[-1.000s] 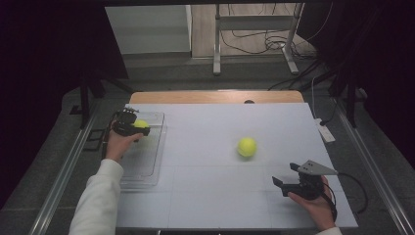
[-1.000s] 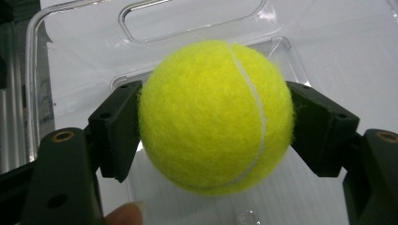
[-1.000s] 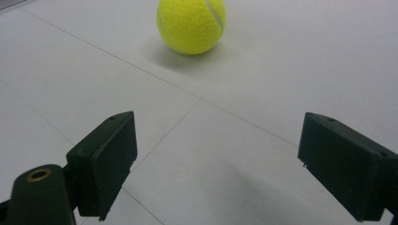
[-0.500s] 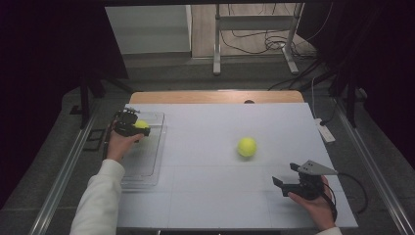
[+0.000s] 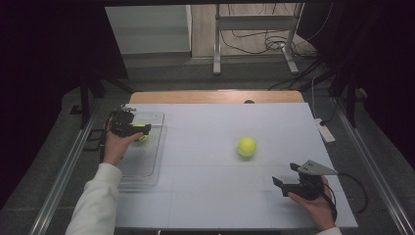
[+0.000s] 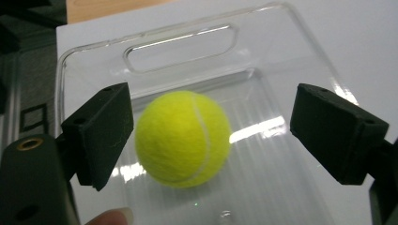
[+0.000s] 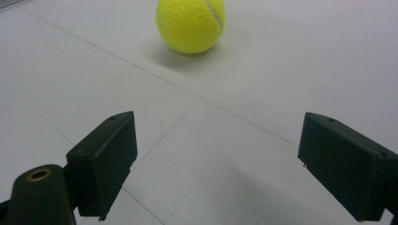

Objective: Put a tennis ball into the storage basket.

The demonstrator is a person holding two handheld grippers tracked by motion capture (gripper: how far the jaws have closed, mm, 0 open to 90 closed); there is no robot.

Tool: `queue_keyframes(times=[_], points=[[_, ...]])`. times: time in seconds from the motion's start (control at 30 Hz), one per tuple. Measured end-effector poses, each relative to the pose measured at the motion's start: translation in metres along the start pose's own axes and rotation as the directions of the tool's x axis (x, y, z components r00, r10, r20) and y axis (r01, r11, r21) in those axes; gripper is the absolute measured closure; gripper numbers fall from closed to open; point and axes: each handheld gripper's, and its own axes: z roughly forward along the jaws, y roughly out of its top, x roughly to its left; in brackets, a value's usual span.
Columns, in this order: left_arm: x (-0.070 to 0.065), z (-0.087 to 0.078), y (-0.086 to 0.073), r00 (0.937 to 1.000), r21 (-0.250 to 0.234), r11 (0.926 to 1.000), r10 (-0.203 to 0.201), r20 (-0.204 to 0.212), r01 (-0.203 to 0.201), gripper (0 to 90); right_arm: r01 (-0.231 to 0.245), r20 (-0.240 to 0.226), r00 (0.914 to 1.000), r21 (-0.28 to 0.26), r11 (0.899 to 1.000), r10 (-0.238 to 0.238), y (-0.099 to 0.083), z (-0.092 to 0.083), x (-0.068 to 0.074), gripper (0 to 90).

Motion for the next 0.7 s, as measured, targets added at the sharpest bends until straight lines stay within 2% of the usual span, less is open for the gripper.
queue_keyframes(times=[0.1, 0.2, 0.4, 0.53, 0.7], points=[[-0.003, -0.009, -0.003, 0.9995, -0.037, 0.9993, 0.004, 0.03, -0.003, 15.7, -0.004, -0.003, 1.0, -0.002, 1.0, 0.004, 0.0, 0.001, -0.001, 12.7], [-0.005, -0.018, -0.008, 0.9965, -0.08, 0.9968, 0.012, 0.083, -0.005, 16.1, -0.005, -0.005, 1.0, -0.002, 1.0, 0.005, 0.0, 0.001, -0.001, 12.7], [-0.012, -0.03, -0.014, 0.9911, -0.121, 0.9922, 0.045, 0.125, -0.03, 16.7, -0.011, -0.002, 0.9999, -0.001, 1.0, 0.011, 0.0, 0.001, -0.002, 12.7], [-0.019, -0.041, -0.021, 0.9839, -0.156, 0.9867, 0.073, 0.163, -0.047, 16.7, -0.016, -0.001, 0.9999, -0.002, 1.0, 0.016, 0.0, 0.001, -0.002, 12.7], [-0.024, -0.051, -0.028, 0.9778, -0.194, 0.9797, 0.088, 0.19, -0.051, 16.6, -0.022, -0.002, 0.9998, -0.002, 1.0, 0.022, 0.0, 0.001, -0.003, 12.7]])
